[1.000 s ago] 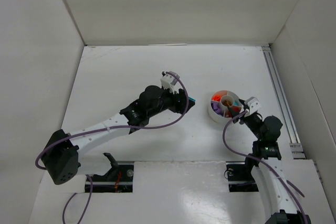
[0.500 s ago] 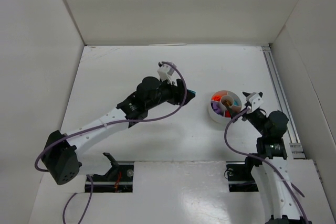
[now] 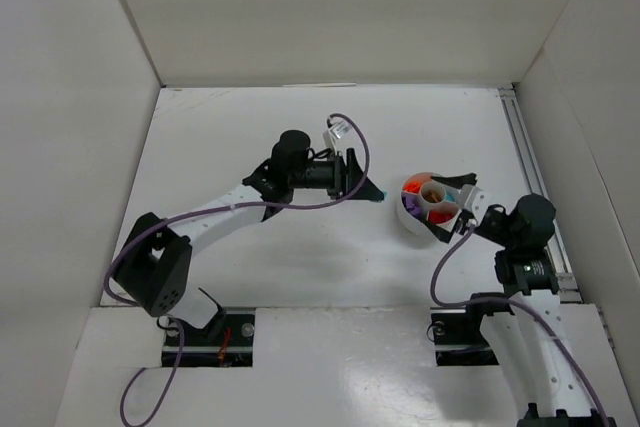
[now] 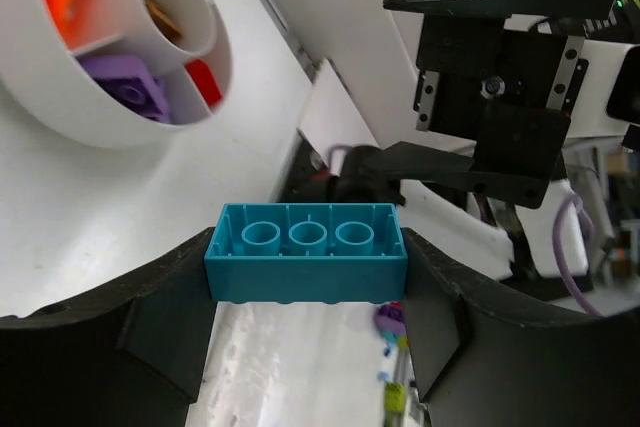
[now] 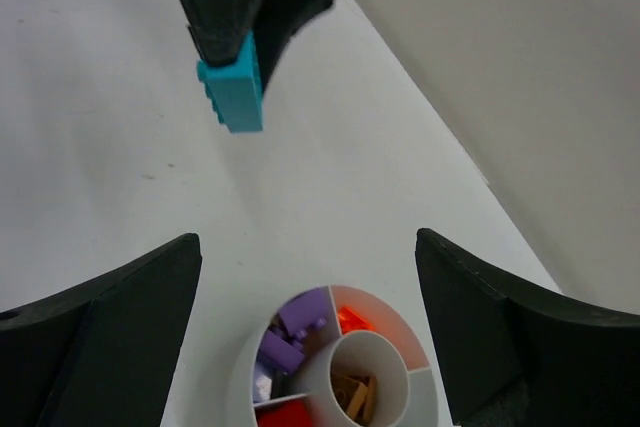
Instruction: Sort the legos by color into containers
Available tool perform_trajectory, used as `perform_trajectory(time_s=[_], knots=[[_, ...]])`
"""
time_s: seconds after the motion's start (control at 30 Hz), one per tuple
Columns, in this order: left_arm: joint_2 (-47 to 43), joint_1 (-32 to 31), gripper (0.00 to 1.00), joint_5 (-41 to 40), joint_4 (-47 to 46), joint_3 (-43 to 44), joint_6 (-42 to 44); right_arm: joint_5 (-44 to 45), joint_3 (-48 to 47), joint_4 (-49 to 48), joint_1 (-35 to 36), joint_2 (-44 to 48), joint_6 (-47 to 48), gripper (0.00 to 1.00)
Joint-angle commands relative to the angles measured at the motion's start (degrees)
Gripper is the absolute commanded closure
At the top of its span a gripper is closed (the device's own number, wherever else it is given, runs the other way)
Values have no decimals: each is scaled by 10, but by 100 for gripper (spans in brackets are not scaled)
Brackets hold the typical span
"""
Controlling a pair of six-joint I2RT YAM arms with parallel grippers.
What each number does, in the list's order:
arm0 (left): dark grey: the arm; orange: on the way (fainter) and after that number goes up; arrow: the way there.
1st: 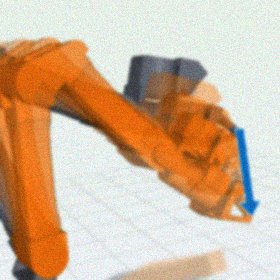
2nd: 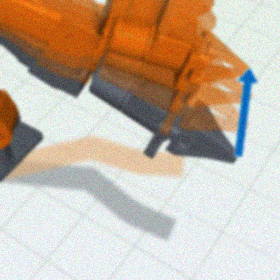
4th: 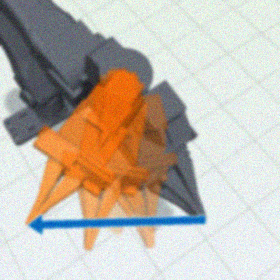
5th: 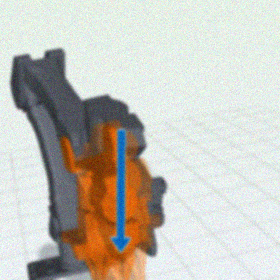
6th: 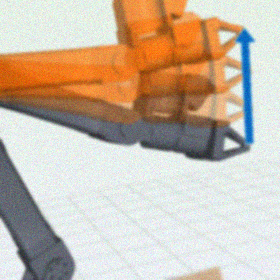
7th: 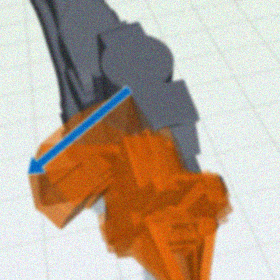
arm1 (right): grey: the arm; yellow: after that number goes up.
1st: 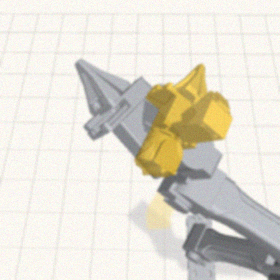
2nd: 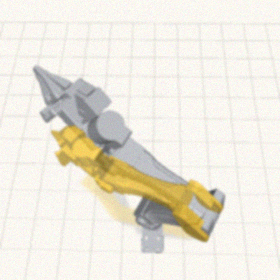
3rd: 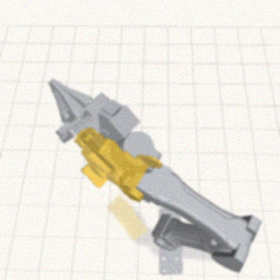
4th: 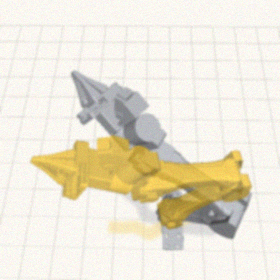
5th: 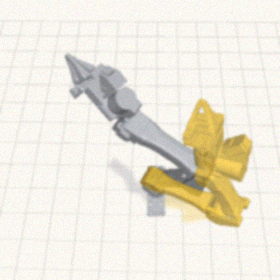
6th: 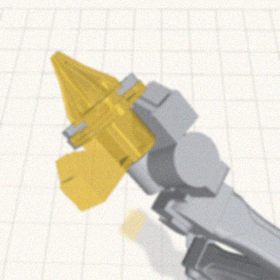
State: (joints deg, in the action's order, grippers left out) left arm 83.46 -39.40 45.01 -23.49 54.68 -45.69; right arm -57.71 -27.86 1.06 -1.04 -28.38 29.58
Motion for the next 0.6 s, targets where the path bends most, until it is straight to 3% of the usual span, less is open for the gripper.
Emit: perform_trajectory(time_s=[0.0, 0.33, 0.47, 0.57], knots=[[6, -12, 59, 110, -84, 38, -43, -60, -38, -13, 42, -1, 10, 8], [51, -44, 58, 150, -139, 76, -74, 43, -87, -19, 210, -70, 32, 10], [57, -44, 58, 150, -139, 81, -74, 115, -100, -19, 249, -87, 32, 31], [57, -44, 58, 150, -139, 81, -74, 152, -105, -24, 263, -80, 17, 35]])
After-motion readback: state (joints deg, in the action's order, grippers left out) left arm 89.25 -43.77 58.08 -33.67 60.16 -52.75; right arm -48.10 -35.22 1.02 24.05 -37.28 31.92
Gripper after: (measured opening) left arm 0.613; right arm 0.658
